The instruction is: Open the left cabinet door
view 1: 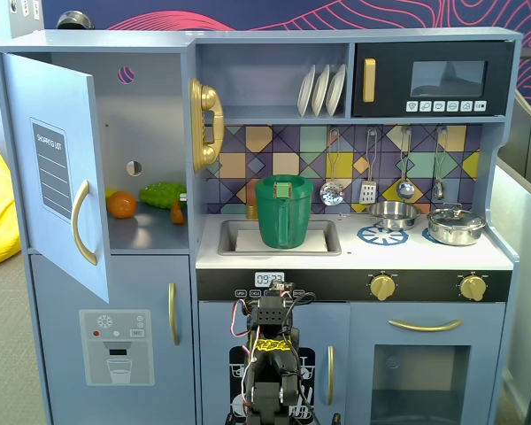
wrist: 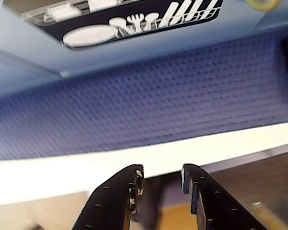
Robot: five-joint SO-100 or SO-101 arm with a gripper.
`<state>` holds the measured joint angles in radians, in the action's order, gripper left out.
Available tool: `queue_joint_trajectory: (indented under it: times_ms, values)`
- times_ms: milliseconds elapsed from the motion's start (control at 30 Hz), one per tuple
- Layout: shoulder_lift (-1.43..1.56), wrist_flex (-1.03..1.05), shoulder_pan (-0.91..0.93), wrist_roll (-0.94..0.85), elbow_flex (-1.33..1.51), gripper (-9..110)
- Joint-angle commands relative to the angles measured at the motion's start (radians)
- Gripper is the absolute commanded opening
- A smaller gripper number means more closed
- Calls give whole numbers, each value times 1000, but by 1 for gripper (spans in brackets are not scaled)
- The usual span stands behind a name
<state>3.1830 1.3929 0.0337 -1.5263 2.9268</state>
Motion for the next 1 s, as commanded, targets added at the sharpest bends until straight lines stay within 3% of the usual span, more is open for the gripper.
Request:
queue_joint_trajectory:
  times_ms: [0,967]
  values:
    - [-5,138,18,-43,69,0]
    - [-5,141,15,-26,69,0]
